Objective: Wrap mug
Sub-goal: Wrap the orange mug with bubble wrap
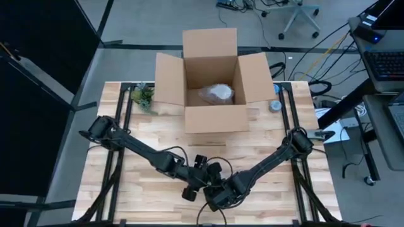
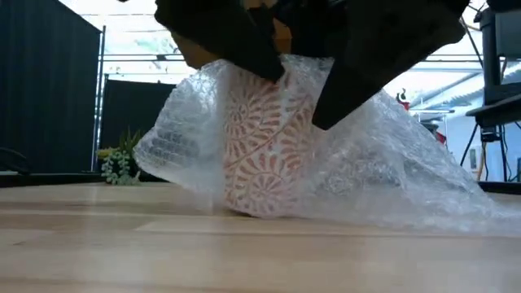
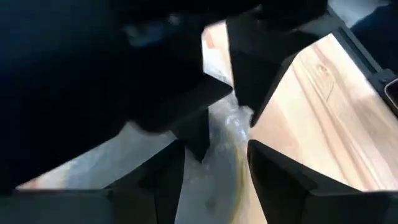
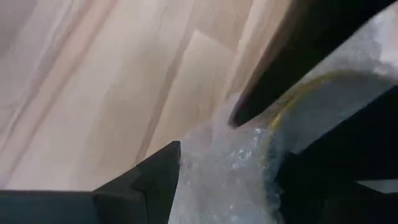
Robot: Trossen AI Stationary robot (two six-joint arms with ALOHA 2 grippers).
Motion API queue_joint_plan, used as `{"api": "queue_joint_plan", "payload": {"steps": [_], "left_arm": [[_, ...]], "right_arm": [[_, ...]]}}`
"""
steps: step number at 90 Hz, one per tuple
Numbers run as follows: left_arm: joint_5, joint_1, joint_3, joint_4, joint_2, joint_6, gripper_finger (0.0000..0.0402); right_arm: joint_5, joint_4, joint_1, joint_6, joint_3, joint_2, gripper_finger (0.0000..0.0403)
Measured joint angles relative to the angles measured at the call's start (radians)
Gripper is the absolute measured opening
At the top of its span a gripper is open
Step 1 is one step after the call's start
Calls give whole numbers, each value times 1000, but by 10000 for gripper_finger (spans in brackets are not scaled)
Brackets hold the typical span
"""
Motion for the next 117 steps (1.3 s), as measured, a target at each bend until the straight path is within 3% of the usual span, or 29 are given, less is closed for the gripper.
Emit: {"api": "queue_joint_plan", "payload": {"steps": [40,89,117], "left_arm": [[11,11,-8,8,38,-16,162],[14,12,-11,-5,42,-22,162],[7,11,-13,-18,42,-11,162]], "right_arm": [[10,-13,4,-11,1,-16,200],[29,-58,7,12,3,-161,200],[41,-21,0,23,4,-45,200]]}}
